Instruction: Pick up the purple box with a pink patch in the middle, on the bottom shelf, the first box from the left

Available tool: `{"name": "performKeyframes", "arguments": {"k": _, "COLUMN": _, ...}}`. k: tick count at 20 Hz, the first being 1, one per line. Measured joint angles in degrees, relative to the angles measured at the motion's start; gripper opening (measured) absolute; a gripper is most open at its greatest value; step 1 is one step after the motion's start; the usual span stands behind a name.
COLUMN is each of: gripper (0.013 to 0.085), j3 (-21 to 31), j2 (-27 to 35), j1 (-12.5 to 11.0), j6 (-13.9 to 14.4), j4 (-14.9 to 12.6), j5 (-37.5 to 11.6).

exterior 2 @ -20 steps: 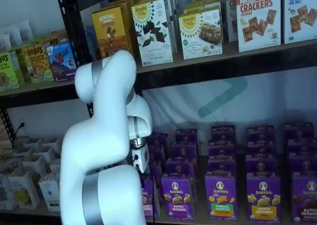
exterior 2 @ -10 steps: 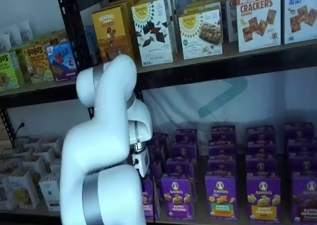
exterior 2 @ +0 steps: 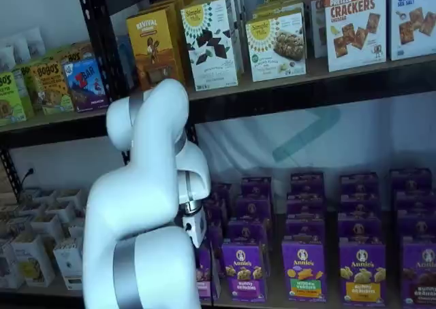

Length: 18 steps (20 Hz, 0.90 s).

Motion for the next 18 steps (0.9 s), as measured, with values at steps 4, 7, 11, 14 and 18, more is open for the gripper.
{"name": "performKeyframes", "arguments": {"k": 4, "gripper": 0.0850, "j3": -0.1, "j2": 0.7, "j1": 0.1, "j6": 0.6, "j4": -0.5, "j5": -1.1}}
{"name": "performKeyframes", "arguments": {"k": 7, "gripper": 0.0850, "j3": -0.3, "j2": 1.1, "j1": 0.2, "j6": 0.5, "j4": -0.4, "j5": -1.6}}
{"name": "performKeyframes", "arguments": {"k": 11, "gripper": 0.0850, "j3": -0.5, "j2": 1.3, "j1": 0.2, "j6": 0.3, "j4": -0.1, "j5": -1.6}}
{"name": "performKeyframes", "arguments": {"k": 14, "gripper": 0.0850, "j3": -0.3, "j2": 1.4, "j1": 0.3, "j6": 0.7, "j4": -0.5, "j5": -2.3}}
{"name": "performKeyframes", "arguments": {"k": 18, "gripper": 0.0810, "j3": -0.4, "j2": 1.7, "j1": 0.4, "j6": 1.0, "j4": -0.7, "j5": -2.8}}
